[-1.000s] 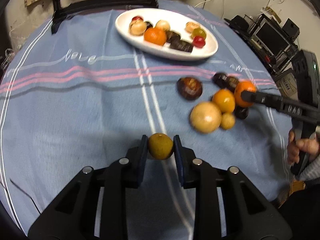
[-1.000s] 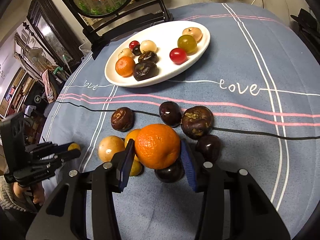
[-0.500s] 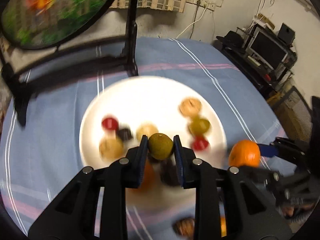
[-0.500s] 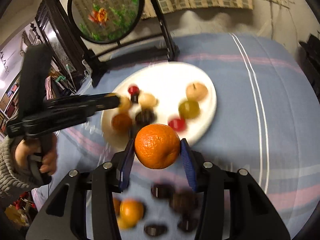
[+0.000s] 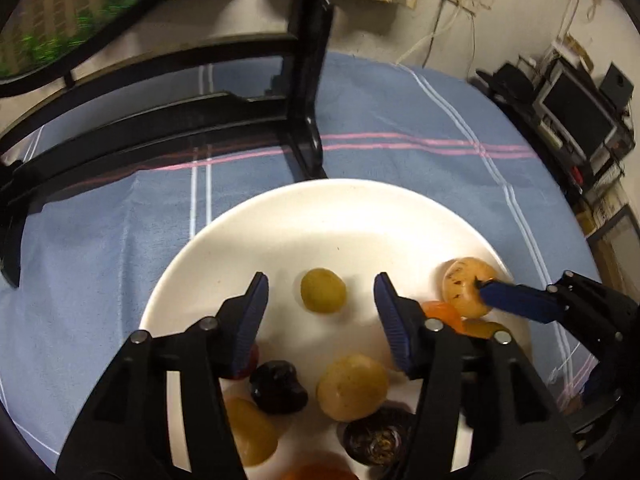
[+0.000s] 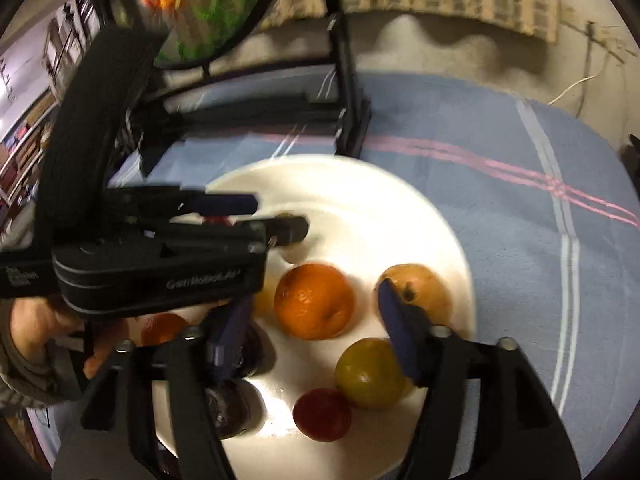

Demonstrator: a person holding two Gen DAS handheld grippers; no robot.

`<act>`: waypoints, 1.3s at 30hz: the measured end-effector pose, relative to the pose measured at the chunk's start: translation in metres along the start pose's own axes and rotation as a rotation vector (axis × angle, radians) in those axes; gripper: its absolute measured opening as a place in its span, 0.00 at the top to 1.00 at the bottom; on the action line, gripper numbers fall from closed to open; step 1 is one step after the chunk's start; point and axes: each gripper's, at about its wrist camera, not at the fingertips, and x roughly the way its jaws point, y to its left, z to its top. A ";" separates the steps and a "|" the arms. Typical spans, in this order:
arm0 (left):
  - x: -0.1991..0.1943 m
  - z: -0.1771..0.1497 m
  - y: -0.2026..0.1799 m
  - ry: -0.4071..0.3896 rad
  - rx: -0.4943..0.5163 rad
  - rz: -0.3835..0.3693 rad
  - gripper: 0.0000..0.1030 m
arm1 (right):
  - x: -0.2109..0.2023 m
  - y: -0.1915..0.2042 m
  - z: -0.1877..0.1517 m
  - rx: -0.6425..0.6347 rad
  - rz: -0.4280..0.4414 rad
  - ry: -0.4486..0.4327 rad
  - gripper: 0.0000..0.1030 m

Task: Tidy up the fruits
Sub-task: 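Carry both fruits onto the white plate and open both tools, then move both open tools back toward the fruit pile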

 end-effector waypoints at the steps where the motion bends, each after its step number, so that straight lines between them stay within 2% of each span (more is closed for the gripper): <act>1: -0.007 -0.003 0.001 -0.011 -0.013 -0.010 0.43 | -0.007 0.000 -0.001 0.008 0.007 -0.008 0.36; 5: -0.052 -0.020 0.009 -0.062 -0.051 -0.004 0.34 | -0.061 -0.002 -0.022 0.073 -0.002 -0.084 0.36; 7: -0.077 -0.043 0.013 -0.063 -0.063 -0.003 0.31 | -0.082 -0.004 -0.041 0.127 -0.007 -0.093 0.32; 9: -0.096 -0.074 0.017 -0.049 -0.079 0.013 0.24 | -0.103 -0.005 -0.073 0.190 -0.045 -0.087 0.13; 10: -0.102 -0.088 0.018 -0.039 -0.088 0.014 0.24 | -0.113 -0.004 -0.091 0.221 -0.067 -0.083 0.09; 14: -0.117 -0.153 0.010 0.037 -0.127 -0.026 0.24 | -0.142 -0.001 -0.171 0.386 -0.064 -0.018 0.07; 16: -0.117 -0.173 -0.001 0.062 -0.112 -0.048 0.24 | -0.153 0.001 -0.201 0.472 -0.029 0.018 0.07; 17: -0.117 -0.182 -0.009 0.070 -0.097 -0.053 0.24 | -0.154 0.005 -0.216 0.503 0.005 0.066 0.07; 19: -0.116 -0.195 -0.026 0.082 -0.048 -0.060 0.24 | -0.156 0.010 -0.221 0.485 -0.023 0.117 0.07; 25: -0.109 -0.202 -0.054 0.106 0.062 -0.028 0.24 | -0.181 0.021 -0.228 0.454 -0.075 0.073 0.04; 29: -0.109 -0.204 -0.051 0.124 0.050 -0.014 0.24 | -0.182 0.016 -0.229 0.482 -0.080 0.052 0.04; 33: -0.117 -0.214 -0.040 0.140 0.022 -0.005 0.24 | -0.173 0.020 -0.224 0.440 -0.068 0.060 0.04; 34: -0.119 -0.218 -0.038 0.145 0.012 -0.005 0.23 | -0.170 0.023 -0.223 0.415 -0.080 0.064 0.04; 36: -0.127 -0.228 -0.029 0.151 -0.018 0.002 0.15 | -0.165 0.032 -0.219 0.343 -0.082 0.058 0.04; 39: -0.137 -0.244 -0.018 0.160 -0.043 0.015 0.15 | -0.155 0.047 -0.213 0.224 -0.088 0.050 0.04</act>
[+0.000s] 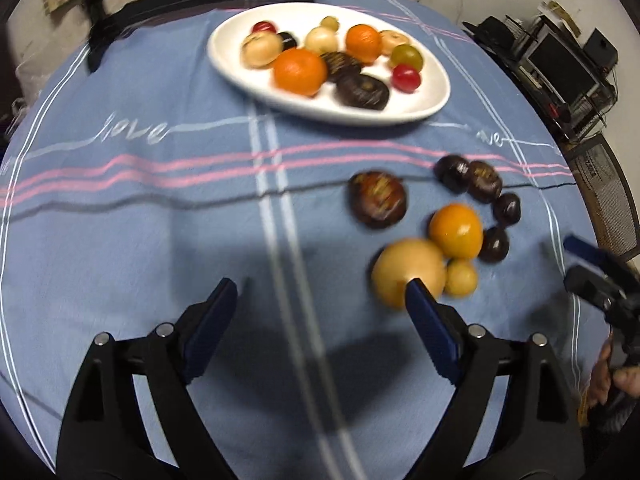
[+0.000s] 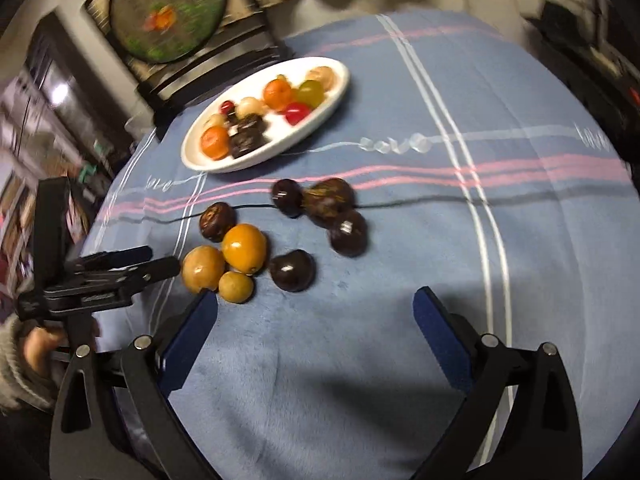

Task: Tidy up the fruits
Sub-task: 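Move both open tools back toward the fruit pile, then grasp a dark brown tomato with the right tool while the left tool grasps a tan round fruit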

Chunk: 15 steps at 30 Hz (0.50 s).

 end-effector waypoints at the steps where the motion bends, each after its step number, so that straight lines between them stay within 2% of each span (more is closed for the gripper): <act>1: -0.003 -0.007 0.006 0.003 -0.012 0.006 0.15 | 0.002 0.004 0.000 -0.028 0.001 -0.004 0.05; 2: -0.004 -0.012 0.010 0.007 -0.024 0.012 0.15 | 0.005 0.006 0.000 -0.045 0.006 -0.005 0.12; 3: -0.006 -0.020 0.017 0.010 -0.042 0.020 0.15 | 0.009 0.008 0.001 -0.055 0.029 0.004 0.23; 4: -0.007 -0.025 0.021 0.013 -0.055 0.024 0.15 | 0.013 0.007 0.002 -0.047 0.048 0.014 0.29; 6: -0.008 -0.036 0.032 0.022 -0.085 0.040 0.15 | 0.019 0.000 0.004 -0.011 0.079 0.034 0.49; 10: -0.012 -0.046 0.038 0.009 -0.106 0.074 0.15 | 0.024 -0.013 0.007 0.045 0.097 0.041 0.53; 11: -0.012 -0.047 0.038 0.009 -0.105 0.079 0.15 | 0.026 -0.013 0.008 0.045 0.100 0.047 0.57; 15: -0.009 -0.050 0.029 0.010 -0.052 0.122 0.11 | 0.034 -0.001 0.008 -0.027 0.089 0.075 0.58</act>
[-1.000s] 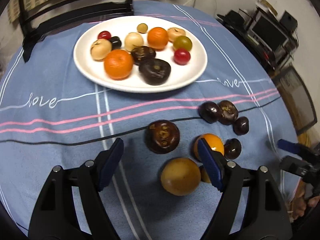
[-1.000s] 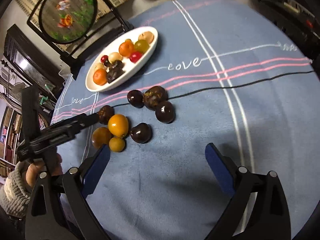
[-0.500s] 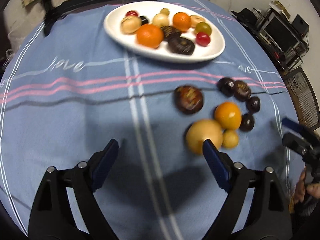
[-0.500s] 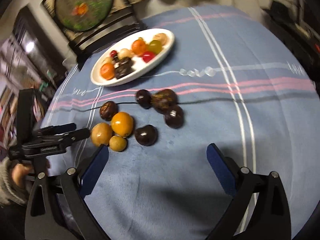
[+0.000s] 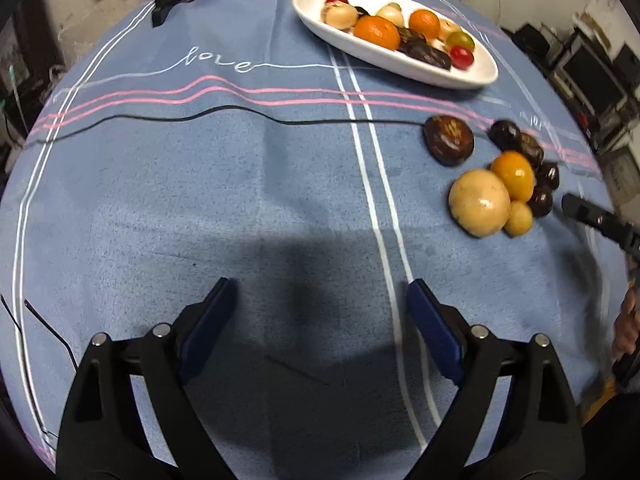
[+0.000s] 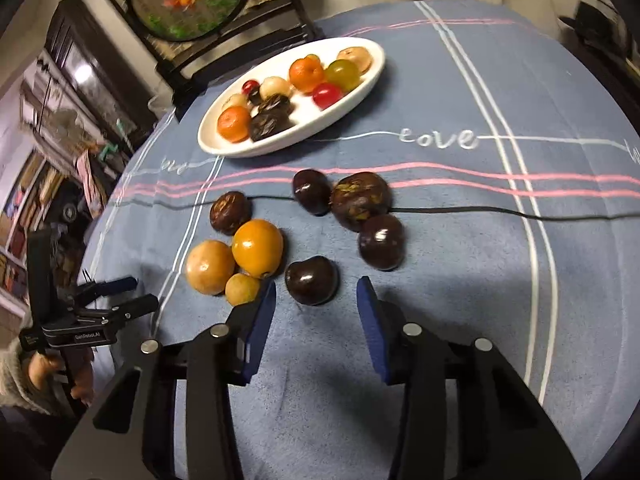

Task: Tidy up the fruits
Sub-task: 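Grasp a dark brown tomato with the right tool while the left tool grasps a tan round fruit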

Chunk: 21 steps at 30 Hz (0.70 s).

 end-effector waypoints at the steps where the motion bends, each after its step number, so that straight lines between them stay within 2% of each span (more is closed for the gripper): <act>1: 0.002 -0.002 -0.004 0.001 0.026 0.021 0.11 | 0.004 0.003 0.000 -0.015 -0.004 0.007 0.58; 2: 0.004 -0.004 -0.010 0.004 0.064 0.053 0.09 | 0.009 0.006 0.001 -0.033 -0.011 0.018 0.58; 4: 0.005 -0.009 -0.013 0.001 0.080 0.082 0.04 | 0.014 0.008 0.003 -0.051 -0.027 0.024 0.58; 6: 0.005 -0.009 -0.008 0.000 0.050 0.061 0.02 | 0.018 0.007 0.003 -0.064 -0.042 0.030 0.59; 8: 0.005 -0.009 -0.009 -0.004 0.059 0.068 0.02 | 0.021 0.007 0.004 -0.072 -0.054 0.031 0.64; 17: 0.003 -0.013 -0.013 -0.045 0.070 0.074 0.02 | 0.032 0.012 0.009 -0.108 -0.046 0.042 0.65; 21: 0.003 -0.015 -0.014 -0.048 0.071 0.074 0.02 | 0.033 0.012 0.010 -0.111 -0.045 0.042 0.70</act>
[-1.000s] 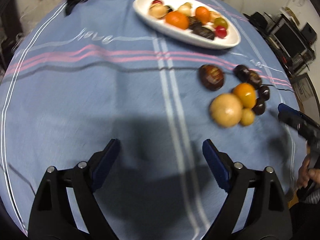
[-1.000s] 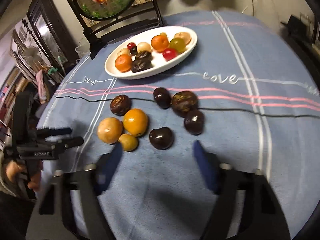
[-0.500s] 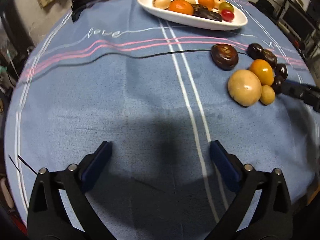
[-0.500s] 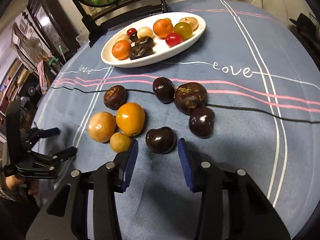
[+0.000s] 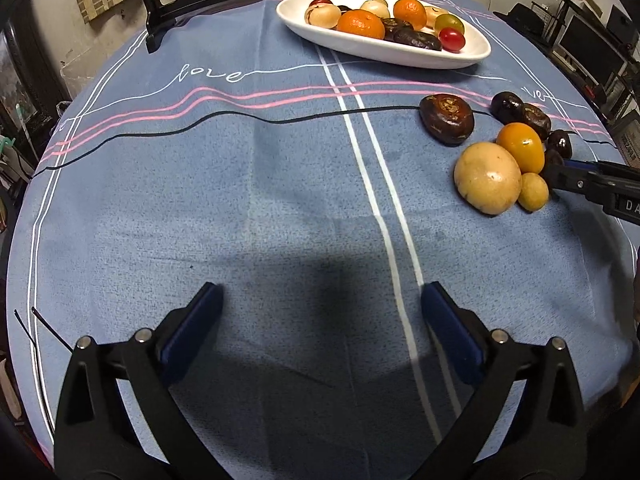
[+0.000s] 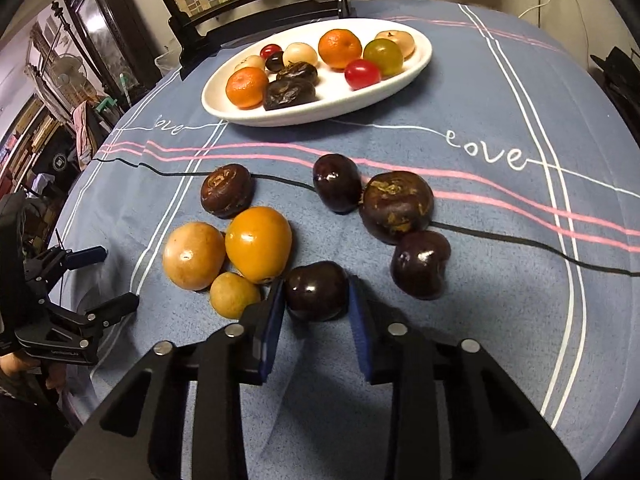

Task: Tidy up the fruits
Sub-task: 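Grasp a dark brown tomato with the right tool while the left tool grasps a tan round fruit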

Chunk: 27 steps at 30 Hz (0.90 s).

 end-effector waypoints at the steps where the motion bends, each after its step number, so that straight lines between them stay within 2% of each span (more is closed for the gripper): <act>1: 0.000 0.000 -0.001 0.005 0.001 -0.001 0.02 | -0.002 -0.002 -0.001 0.015 0.008 -0.002 0.70; 4: 0.000 0.008 0.002 0.023 -0.001 -0.023 0.03 | -0.015 -0.007 -0.005 0.052 0.011 -0.019 0.70; 7: -0.008 0.019 -0.001 -0.018 -0.008 -0.094 0.11 | -0.031 -0.012 -0.015 0.090 0.033 -0.039 0.70; 11: -0.008 0.039 -0.020 -0.034 0.038 -0.161 0.22 | -0.045 -0.014 -0.029 0.107 0.017 -0.051 0.70; 15: -0.015 0.054 -0.046 -0.071 0.088 -0.269 0.22 | -0.059 -0.025 -0.036 0.157 -0.015 -0.083 0.70; 18: -0.009 0.063 -0.060 -0.070 0.131 -0.258 0.22 | -0.064 -0.032 -0.041 0.192 -0.023 -0.089 0.70; 22: 0.011 0.070 -0.063 -0.015 0.125 -0.239 0.23 | -0.066 -0.034 -0.043 0.203 -0.031 -0.090 0.70; 27: 0.022 0.069 -0.065 0.009 0.120 -0.253 0.25 | -0.064 -0.034 -0.042 0.205 -0.028 -0.079 0.70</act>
